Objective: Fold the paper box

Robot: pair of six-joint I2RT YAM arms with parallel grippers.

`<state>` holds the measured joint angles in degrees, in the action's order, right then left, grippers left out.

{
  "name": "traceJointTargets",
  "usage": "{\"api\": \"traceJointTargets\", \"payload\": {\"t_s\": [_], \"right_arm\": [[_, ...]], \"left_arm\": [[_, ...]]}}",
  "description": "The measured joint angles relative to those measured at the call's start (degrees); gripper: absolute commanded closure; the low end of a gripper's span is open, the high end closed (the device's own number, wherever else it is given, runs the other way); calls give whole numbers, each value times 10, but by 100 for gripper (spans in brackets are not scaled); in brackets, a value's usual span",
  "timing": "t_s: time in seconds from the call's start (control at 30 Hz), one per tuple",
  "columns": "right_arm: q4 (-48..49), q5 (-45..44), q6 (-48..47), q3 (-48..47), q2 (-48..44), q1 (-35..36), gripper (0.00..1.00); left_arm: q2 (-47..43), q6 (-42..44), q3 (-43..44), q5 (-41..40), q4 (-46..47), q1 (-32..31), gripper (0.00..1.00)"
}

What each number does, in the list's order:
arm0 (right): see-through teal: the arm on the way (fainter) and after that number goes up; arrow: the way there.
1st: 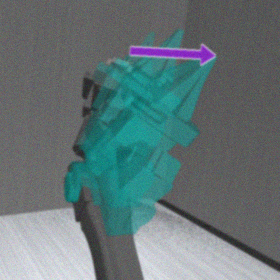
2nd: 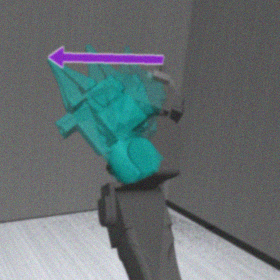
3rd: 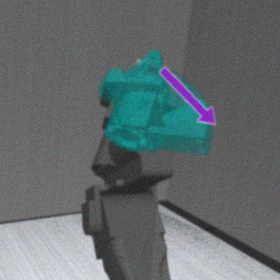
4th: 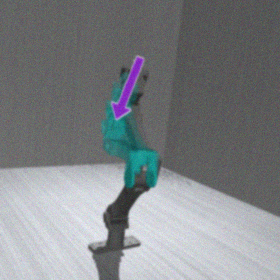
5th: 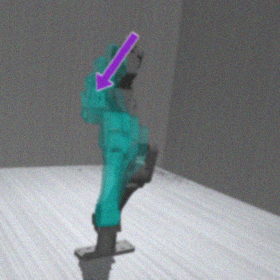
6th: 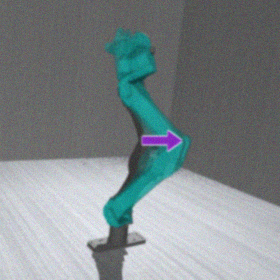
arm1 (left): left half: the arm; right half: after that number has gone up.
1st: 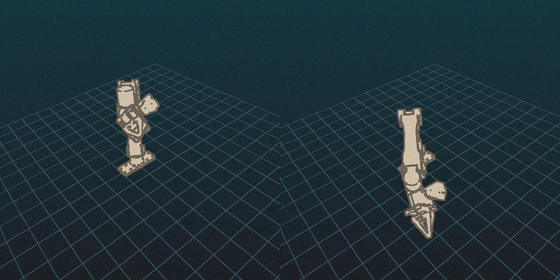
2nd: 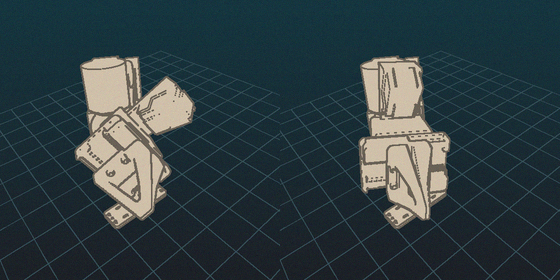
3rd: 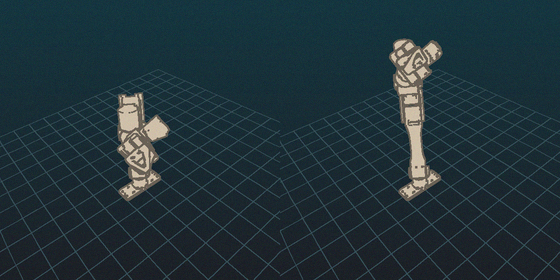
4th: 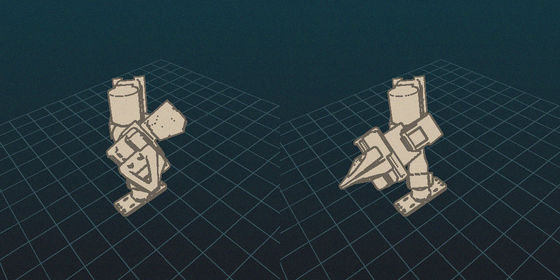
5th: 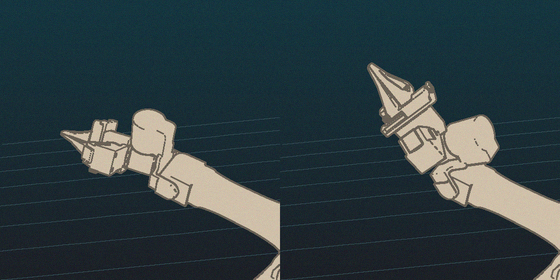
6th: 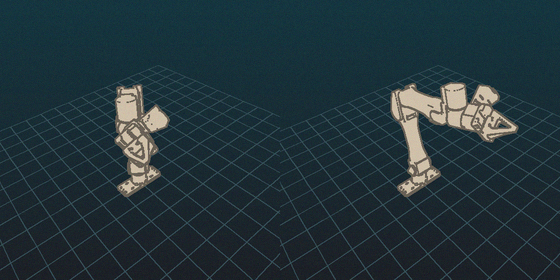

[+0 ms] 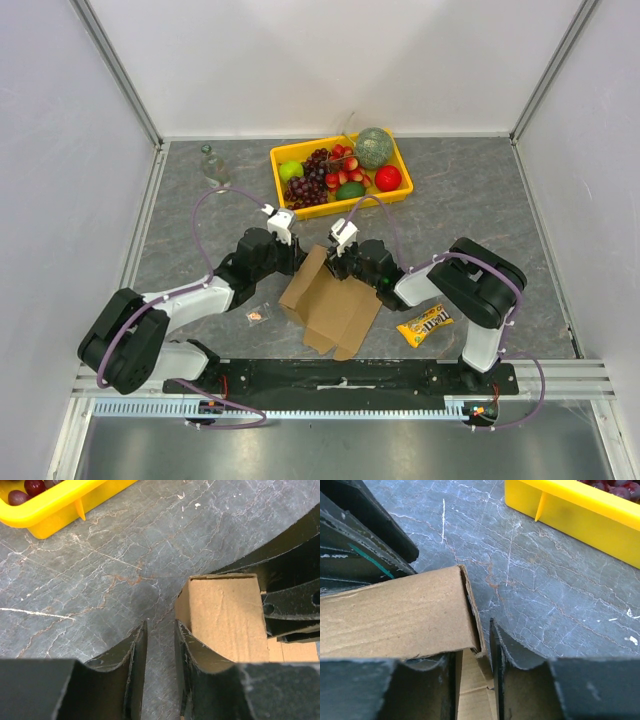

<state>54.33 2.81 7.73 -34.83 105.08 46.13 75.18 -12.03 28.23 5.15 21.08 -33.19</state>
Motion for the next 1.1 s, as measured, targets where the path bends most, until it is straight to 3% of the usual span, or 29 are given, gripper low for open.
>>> {"api": "traceJointTargets", "payload": {"t_s": [0.67,0.77,0.9,1.1], "right_arm": [[-16,-28,-14,-1,0,6,90],[-17,-28,-14,-1,0,6,82],[-16,-33,-9,-1,0,6,55],[-17,-42,-3,6,-5,5,38]], "left_arm": [[12,-1,-17,15,30,2,70],[12,-2,-20,15,35,3,70],[12,-2,-24,19,40,3,70],[8,-5,-29,17,36,2,70]]}}
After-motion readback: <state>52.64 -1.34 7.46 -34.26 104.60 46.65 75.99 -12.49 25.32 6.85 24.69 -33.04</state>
